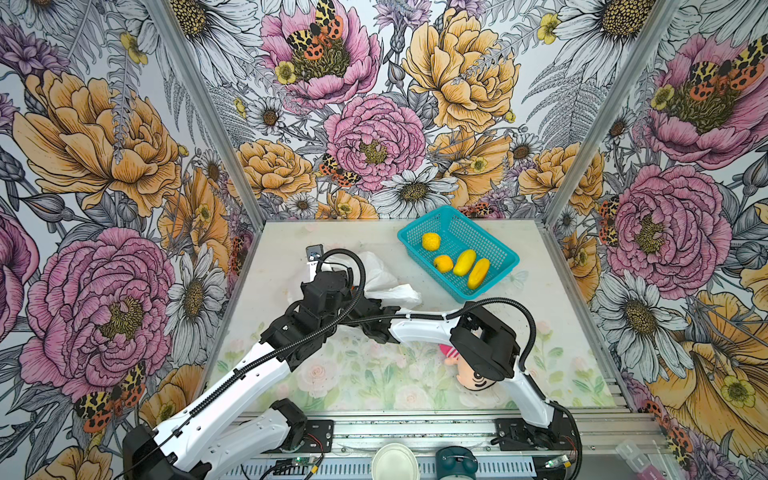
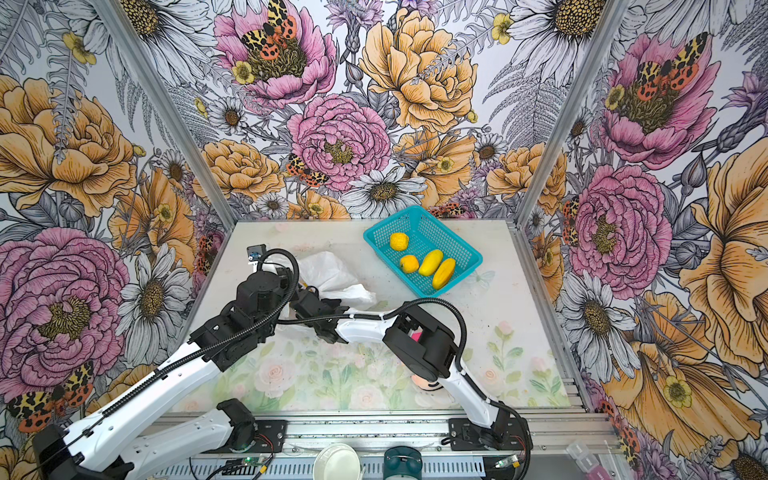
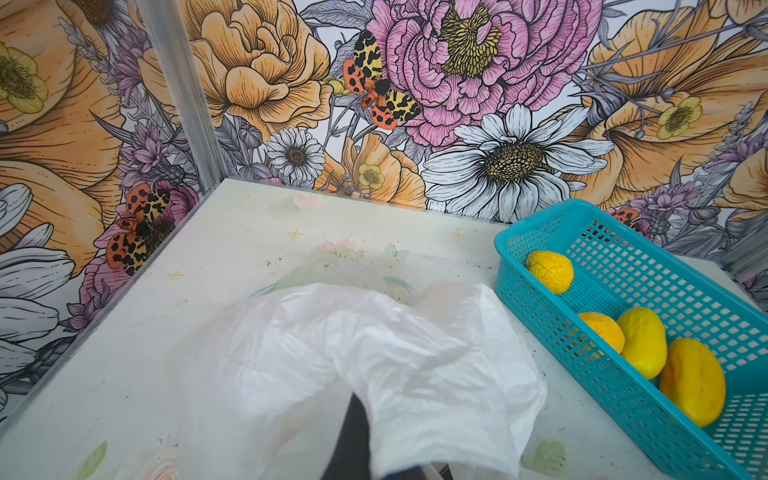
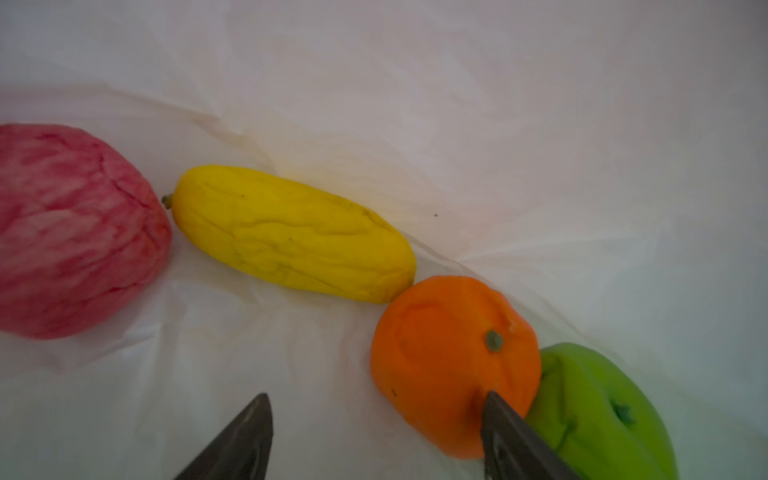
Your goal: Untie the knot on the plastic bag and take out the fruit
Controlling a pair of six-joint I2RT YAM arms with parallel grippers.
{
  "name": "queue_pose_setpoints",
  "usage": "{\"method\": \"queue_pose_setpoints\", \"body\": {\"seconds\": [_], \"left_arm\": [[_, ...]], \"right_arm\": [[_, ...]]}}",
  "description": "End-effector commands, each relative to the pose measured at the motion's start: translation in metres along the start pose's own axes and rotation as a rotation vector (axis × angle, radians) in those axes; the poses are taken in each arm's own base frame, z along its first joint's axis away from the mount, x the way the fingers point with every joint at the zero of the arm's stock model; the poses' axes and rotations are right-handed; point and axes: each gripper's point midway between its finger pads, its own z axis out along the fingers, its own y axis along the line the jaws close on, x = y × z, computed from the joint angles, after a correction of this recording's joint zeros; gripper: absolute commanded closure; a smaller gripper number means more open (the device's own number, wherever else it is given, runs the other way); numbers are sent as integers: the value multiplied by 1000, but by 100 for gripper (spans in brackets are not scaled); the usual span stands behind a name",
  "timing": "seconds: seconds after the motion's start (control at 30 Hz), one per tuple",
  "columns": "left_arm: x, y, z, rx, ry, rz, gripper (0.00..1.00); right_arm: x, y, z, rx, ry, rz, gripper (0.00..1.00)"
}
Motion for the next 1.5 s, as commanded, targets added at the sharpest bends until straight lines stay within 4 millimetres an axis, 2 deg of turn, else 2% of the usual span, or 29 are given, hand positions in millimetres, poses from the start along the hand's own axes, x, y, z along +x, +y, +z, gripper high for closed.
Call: {"method": "queue_pose_setpoints", "body": {"seconds": [0.0,0.27,0.37,0.47,0.6,0.83,1.03,1.33,1.47], "left_arm": [[3,-1,-1,19,8,-6,100],[2,-2,-1,22,6,-5,100],[3,-2,-1,20,6,-5,100],[3,-2,-1,18,7,-4,100],[3,-1,0,13,6,-2,100],[4,0,0,6,6,0,100],[4,2,0,0,5,0,100],[5,4,1,-12,6,-2,100],[5,3,2,-7,9,-3,100]], "right_arm": [[10,-14,16,58,52,35,19],[27,-18,42,40,116,72,22],[29,-21,45,19,128,98,29],[24,-23,39,1,123,108,36],[14,-26,23,-22,104,123,47],[-14,-35,-21,-70,42,169,63],[-28,-37,-57,-145,-40,217,68],[-34,-36,-103,-264,-192,255,73],[-32,-37,-108,-274,-236,264,73]]}}
